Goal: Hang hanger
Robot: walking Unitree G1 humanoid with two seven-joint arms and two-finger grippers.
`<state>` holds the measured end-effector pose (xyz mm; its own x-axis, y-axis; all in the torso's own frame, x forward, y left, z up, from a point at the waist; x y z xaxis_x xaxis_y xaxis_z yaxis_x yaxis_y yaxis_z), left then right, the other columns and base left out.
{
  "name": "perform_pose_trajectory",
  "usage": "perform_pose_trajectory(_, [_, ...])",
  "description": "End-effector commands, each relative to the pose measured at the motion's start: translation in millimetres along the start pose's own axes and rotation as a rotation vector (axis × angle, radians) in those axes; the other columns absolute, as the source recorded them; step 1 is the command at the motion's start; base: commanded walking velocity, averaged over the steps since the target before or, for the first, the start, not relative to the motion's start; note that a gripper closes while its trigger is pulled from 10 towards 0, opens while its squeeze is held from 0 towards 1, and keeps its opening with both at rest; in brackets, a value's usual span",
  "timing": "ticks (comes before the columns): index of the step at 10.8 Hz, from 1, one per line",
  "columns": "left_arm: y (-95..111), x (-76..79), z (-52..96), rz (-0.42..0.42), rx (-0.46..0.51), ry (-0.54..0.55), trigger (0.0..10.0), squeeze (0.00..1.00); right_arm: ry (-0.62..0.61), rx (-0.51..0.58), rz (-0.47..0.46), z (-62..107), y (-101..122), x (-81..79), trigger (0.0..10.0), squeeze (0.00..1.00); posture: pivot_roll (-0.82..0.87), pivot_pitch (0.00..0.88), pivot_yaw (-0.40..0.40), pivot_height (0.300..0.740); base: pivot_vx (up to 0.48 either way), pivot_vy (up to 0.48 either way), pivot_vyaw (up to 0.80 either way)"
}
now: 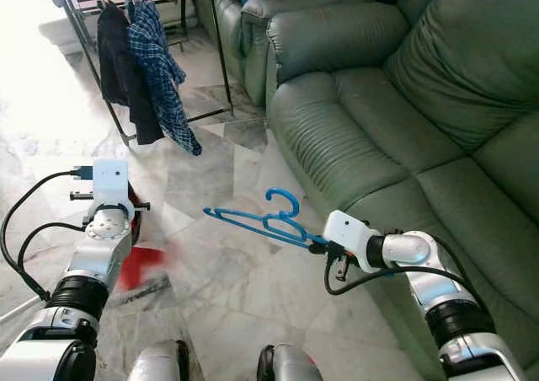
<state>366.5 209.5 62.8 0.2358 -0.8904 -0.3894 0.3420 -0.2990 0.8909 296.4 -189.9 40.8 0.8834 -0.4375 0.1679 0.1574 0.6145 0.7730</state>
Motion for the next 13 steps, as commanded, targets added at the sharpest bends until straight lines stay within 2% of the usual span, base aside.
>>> perform_pose_trajectory(1, [1.3, 0.5, 0.7, -0.005, 0.01, 0.007, 10.0, 0.0, -0.015, 0.002, 0.001, 2.7, -0.4, 2.8, 10.0, 0.0, -0.03, 0.129, -0.067, 0.74, 0.0, 0.0, 0.0])
perform_pose_trajectory(7, [1.3, 0.5, 0.7, -0.005, 0.01, 0.007, 10.0, 0.0, -0.015, 0.002, 0.001, 2.7, -0.4, 2.8, 10.0, 0.0, -0.03, 0.129, -0.067, 0.74, 0.0, 0.0, 0.0])
perform_pose_trajectory(8, [0.3, -0.2, 0.3, -0.118, 0.036, 0.012, 10.0, 0.0, -0.016, 0.006, 0.002, 0.8, 0.7, 2.1, 10.0, 0.0, -0.03, 0.129, -0.067, 0.74, 0.0, 0.0, 0.0])
perform_pose_trajectory(9, [-2.0, 41.0, 22.9, -0.019, 0.192, -0.502, 10.0, 0.0, -0.413, 0.233, -0.113, -14.7, 30.7, 38.5, 10.0, 0.0, -0.01, 0.121, -0.044, 0.74, 0.0, 0.0, 0.0])
perform_pose_trajectory(10, [-1.1, 41.3, 24.5, -0.014, 0.207, -0.498, 10.0, 0.0, -0.473, 0.255, -0.181, -16.6, 28.3, 41.4, 10.0, 0.0, -0.01, 0.119, -0.046, 0.74, 0.0, 0.0, 0.0])
perform_pose_trajectory(12, [-1.5, 38.7, 22.8, 0.039, 0.206, -0.449, 10.0, 0.0, -0.493, 0.28, -0.26, -28.4, 27.7, 33.8, 10.0, 0.0, -0.01, 0.119, -0.046, 0.74, 0.0, 0.0, 0.0])
perform_pose_trajectory(13, [-11.3, 48.5, 28.5, -0.015, 0.194, -0.555, 10.0, 0.0, -0.491, 0.278, -0.255, -34.7, 27.4, 29.4, 10.0, 0.0, -0.01, 0.11, -0.042, 0.74, 0.0, 0.0, 0.0])
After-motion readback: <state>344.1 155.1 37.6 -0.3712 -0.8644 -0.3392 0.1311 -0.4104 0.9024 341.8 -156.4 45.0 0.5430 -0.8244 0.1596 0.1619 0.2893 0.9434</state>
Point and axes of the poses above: a point about 5 cm out from each wrist's last joint towards the gripper, its own z axis pointing back from the gripper into the wrist, its own y axis along the axis of the wrist's last joint, x = y × z, the point moved 4 cm from there along -z, pointing out of the wrist towards the gripper, and after that the axes turned 6 degrees about -z, right-handed, at the moved point
